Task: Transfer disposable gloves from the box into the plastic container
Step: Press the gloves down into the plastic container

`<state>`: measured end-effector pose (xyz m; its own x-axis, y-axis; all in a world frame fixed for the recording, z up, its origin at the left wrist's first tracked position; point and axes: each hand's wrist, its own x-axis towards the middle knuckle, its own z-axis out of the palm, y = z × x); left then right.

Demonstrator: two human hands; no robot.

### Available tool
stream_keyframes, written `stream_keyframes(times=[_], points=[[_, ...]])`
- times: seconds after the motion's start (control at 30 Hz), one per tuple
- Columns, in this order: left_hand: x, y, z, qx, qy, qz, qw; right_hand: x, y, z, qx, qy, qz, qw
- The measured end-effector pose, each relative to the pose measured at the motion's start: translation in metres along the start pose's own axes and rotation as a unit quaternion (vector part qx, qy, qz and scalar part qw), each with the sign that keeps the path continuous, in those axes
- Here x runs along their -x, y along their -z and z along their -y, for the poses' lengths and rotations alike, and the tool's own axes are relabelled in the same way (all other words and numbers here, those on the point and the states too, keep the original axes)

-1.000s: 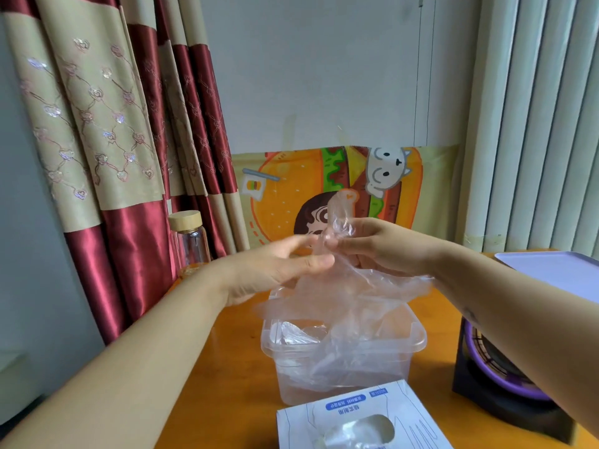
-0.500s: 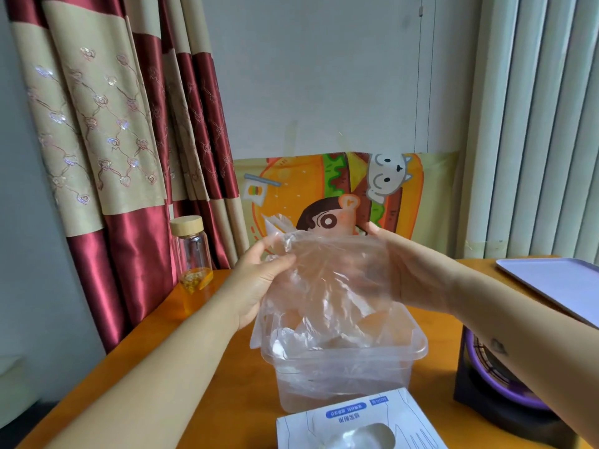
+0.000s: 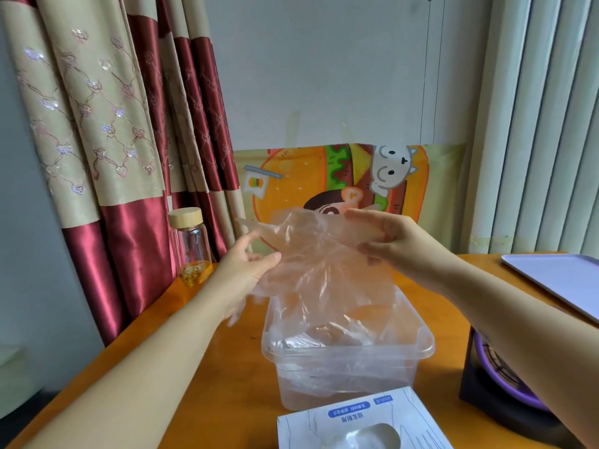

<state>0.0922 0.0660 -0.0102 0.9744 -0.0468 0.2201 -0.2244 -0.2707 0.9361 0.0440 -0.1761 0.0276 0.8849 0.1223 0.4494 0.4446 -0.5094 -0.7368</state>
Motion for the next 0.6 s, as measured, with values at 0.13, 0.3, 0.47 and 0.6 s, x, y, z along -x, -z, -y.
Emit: stream_keyframes(times=[0.13, 0.3, 0.47, 0.6], points=[[-0.008, 0.029, 0.01, -0.159, -0.007, -0.14, 0.977, -0.009, 0.0, -0.028, 0.049, -0.095, 0.087, 0.99], [0.006, 0.006, -0.013, -0.306, -0.216, -0.065, 0.925, -0.011, -0.018, -0.057, 0.262, -0.133, 0.194, 0.936], [-0.002, -0.047, -0.009, -0.477, -0.133, 0.256, 0.83, -0.011, -0.032, -0.068, 0.423, -0.123, 0.251, 0.862], [-0.013, -0.073, 0.01, -0.573, -0.026, 0.357, 0.737, -0.007, -0.039, -0.071, 0.508, -0.115, 0.28, 0.807]])
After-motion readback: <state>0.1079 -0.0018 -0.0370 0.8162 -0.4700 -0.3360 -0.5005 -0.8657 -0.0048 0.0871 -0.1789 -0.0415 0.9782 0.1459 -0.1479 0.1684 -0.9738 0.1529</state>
